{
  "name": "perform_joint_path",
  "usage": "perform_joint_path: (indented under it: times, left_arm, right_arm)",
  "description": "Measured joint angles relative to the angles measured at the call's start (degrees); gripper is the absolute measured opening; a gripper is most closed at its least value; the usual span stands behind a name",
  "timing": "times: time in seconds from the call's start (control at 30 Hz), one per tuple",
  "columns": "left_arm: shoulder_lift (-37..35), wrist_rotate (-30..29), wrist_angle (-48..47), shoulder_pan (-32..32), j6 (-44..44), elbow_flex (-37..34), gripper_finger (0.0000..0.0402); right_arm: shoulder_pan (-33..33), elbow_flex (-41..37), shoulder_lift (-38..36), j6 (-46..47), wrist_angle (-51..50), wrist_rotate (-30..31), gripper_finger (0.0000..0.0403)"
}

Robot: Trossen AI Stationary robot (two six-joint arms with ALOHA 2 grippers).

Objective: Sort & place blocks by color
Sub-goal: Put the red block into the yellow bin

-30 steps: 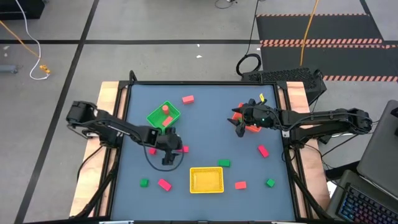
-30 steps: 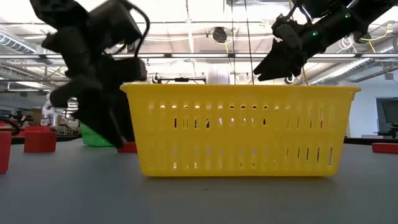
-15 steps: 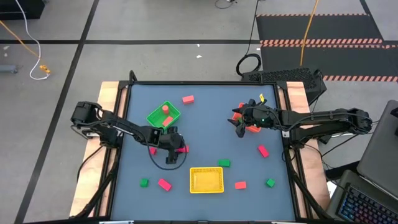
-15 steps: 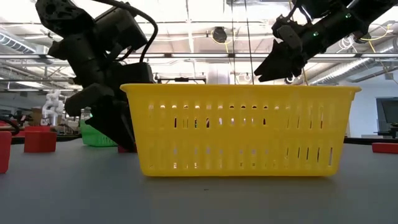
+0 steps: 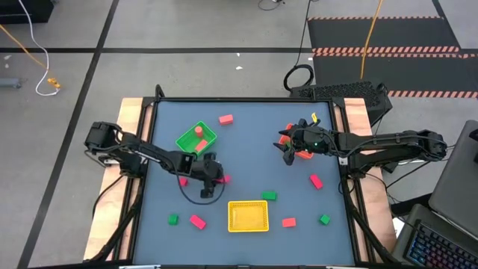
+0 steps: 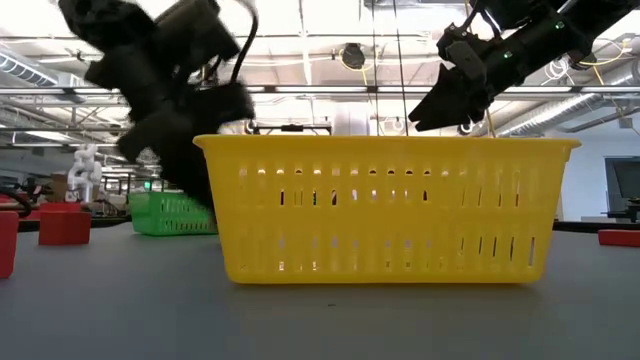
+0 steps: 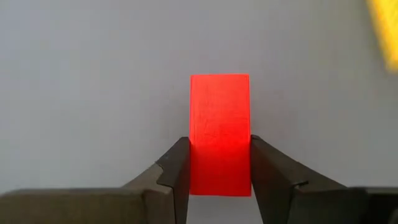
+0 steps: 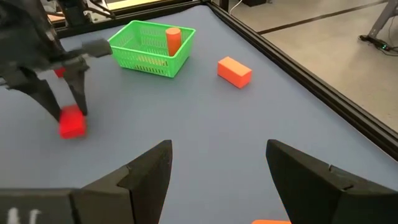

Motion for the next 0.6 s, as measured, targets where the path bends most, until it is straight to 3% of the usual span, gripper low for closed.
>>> perform_joint_path:
  times: [0.23,0.6]
  left_arm:
    - [-2.4,-0.1,2.4,-0.7,-0.5,4.7,0.0127]
    - [-2.9,-0.1,12.0,-6.5,-2.6,5.8,0.0127]
  right_arm:
    - [0.0,0.0,0.0,-0.3,0.0,0.0,0.0254]
    - [-0.2,0.0,0.0,-3.5,0.3,0.0,0.0254]
